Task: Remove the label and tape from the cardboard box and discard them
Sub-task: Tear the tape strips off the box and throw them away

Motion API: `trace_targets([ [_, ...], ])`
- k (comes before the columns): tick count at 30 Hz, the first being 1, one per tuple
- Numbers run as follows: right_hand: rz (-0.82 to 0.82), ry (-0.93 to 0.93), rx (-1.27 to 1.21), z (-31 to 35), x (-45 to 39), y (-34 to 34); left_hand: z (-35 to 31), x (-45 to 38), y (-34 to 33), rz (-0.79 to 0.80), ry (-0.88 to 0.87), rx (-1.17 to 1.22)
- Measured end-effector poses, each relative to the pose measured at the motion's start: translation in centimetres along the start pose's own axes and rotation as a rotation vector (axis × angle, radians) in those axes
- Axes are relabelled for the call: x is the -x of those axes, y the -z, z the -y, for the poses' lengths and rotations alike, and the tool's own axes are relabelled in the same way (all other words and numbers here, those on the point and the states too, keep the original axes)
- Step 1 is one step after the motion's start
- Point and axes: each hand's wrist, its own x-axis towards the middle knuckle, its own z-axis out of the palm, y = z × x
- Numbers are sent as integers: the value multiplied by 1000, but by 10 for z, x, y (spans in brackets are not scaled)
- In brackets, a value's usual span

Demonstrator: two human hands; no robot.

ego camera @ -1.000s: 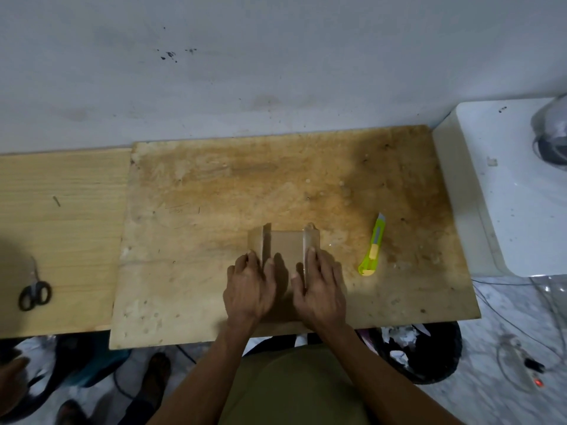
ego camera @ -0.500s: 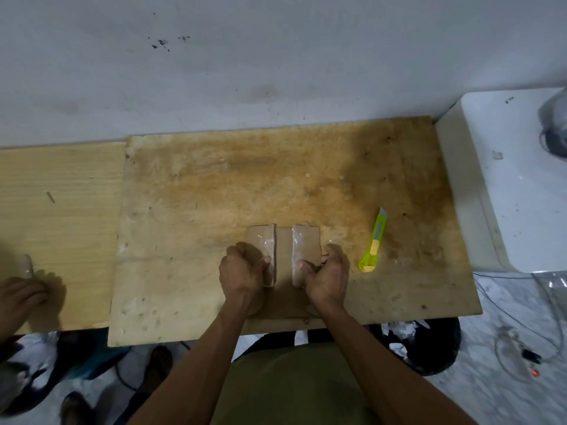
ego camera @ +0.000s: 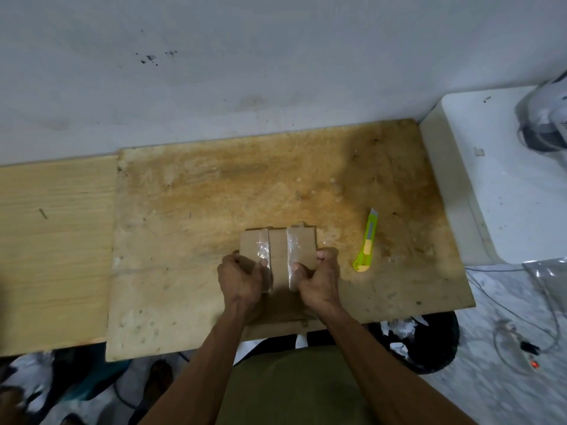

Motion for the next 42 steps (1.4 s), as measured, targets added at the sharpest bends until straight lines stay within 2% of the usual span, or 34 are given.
trace_targets([
  [2, 45, 30, -11, 2, 6, 7, -4, 3, 1, 20, -24, 29],
  [4, 16, 77, -7, 1, 11, 13, -12, 4, 2, 61, -51, 17],
  [8, -147, 87, -153, 1, 26, 27, -31, 12, -1, 97, -171, -34],
  [13, -370, 84, -198, -9, 34, 57, -58, 39, -22, 98, -355, -51],
  [17, -454, -9, -239, -28, 41, 97, -79, 72, -46, 220, -555, -67],
  [25, -626, -183, -328, -114, 89, 186, -79, 161, -119, 533, -875, -330],
  [28, -667, -260, -370, -158, 119, 208, -60, 206, -150, 607, -970, -443],
  [34, -688, -361, -276, -234, 174, 240, -18, 285, -205, 684, -1143, -558],
  [37, -671, -416, -315, -264, 194, 251, -2, 318, -219, 699, -1139, -588],
  [42, -648, -448, -385, -298, 213, 255, 16, 352, -231, 722, -971, -613],
])
